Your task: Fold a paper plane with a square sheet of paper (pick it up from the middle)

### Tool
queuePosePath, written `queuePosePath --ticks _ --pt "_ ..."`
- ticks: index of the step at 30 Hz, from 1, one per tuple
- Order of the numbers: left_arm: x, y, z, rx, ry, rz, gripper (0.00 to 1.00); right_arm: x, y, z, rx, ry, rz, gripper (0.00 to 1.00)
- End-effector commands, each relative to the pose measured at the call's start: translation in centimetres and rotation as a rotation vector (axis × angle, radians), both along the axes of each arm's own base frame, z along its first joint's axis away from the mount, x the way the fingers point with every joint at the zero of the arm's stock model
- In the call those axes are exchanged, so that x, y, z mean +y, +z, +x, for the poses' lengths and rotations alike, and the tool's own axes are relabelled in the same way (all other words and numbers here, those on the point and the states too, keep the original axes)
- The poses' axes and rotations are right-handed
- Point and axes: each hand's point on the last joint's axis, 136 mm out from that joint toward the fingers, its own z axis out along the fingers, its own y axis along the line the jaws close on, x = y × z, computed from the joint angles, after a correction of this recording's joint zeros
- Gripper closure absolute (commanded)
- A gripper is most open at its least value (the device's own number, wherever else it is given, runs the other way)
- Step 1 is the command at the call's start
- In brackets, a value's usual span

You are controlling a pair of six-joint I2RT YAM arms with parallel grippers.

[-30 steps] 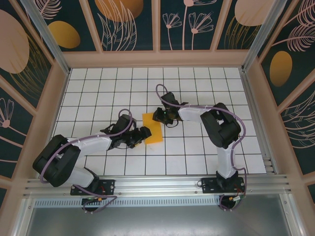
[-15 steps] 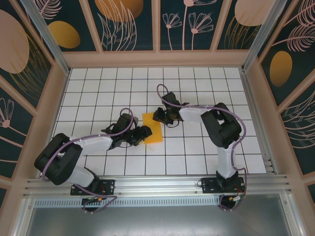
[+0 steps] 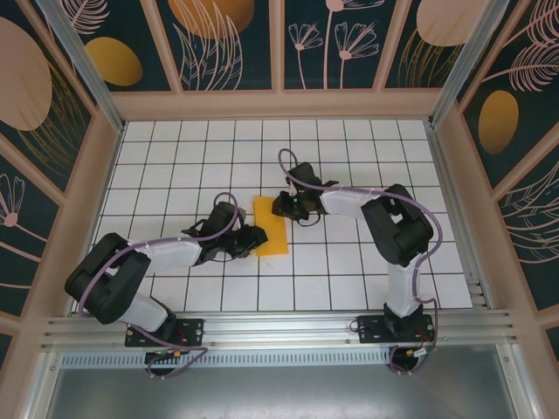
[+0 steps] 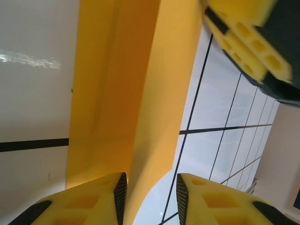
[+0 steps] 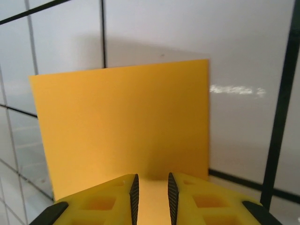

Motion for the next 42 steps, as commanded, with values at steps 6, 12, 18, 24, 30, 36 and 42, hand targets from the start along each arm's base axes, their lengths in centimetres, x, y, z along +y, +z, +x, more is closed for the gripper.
queuePosePath --ticks 6,12,18,24,30,36,42 --pt "-0.2 -0.5 0.1 -0.012 -0.011 0.015 0.65 -0.4 0.6 -3.6 0.021 0.09 0.001 0.76" --pt "-0.4 -0.2 0.3 -0.018 -0.015 0.009 0.66 -1.0 -1.6 -5.2 0.073 0.1 -0.032 0.79" --pt "-1.3 1.0 0.5 -0.046 -0.043 -0.043 0.64 -1.3 -3.4 -6.2 0.111 0.106 -0.063 0.82" --pt "-2.5 2.7 0.9 -0.092 -0.078 -0.123 0.6 -1.9 -4.9 -6.7 0.146 0.09 -0.095 0.82" --pt "-3.5 3.4 1.5 -0.109 -0.083 -0.175 0.59 -2.0 -5.2 -7.0 0.161 0.092 -0.088 0.82" --pt "-3.8 3.3 3.0 -0.14 -0.049 -0.169 0.52 -1.3 -4.0 -7.1 0.178 0.102 0.013 0.82" --pt "-4.2 3.0 3.8 -0.149 -0.032 -0.183 0.47 -1.1 -1.5 -6.4 0.153 0.106 0.092 0.79"
